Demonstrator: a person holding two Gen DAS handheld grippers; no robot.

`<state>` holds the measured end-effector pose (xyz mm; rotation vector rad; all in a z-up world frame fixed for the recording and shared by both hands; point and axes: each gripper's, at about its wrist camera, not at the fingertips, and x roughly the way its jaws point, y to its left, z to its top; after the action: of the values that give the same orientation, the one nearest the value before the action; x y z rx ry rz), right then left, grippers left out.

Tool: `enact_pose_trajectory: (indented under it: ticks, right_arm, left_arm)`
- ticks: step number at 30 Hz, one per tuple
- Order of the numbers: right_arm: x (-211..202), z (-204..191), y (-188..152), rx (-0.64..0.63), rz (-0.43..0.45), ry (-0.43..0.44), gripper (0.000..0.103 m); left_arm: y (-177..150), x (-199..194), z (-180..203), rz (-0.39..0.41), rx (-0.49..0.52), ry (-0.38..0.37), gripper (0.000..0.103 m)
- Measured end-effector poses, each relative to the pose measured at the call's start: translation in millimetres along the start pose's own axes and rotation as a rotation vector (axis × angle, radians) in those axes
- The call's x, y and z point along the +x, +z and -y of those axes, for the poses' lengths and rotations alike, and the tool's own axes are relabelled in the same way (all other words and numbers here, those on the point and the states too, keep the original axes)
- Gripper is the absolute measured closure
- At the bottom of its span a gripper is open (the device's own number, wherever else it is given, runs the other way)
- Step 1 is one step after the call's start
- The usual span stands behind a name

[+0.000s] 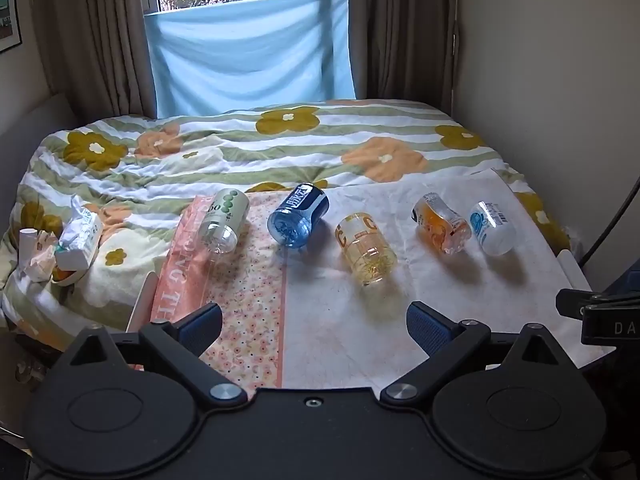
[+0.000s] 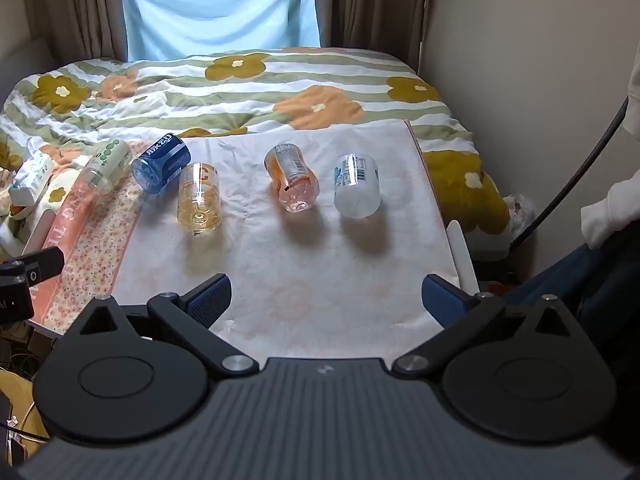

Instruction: Flip cup upright

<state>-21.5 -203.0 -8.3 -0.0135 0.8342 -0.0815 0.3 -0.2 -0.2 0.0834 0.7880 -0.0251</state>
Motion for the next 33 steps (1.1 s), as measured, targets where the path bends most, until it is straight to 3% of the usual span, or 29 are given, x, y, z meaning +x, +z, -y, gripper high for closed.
enact_pose_trajectory:
  ticks: [33]
  right_arm:
    - [1.6,2.2,0.2,0.003,-0.004,0.01,0.0]
  left_arm:
    - [5.5,0.3,-3.1,0.008,-0.005,0.002,0.003]
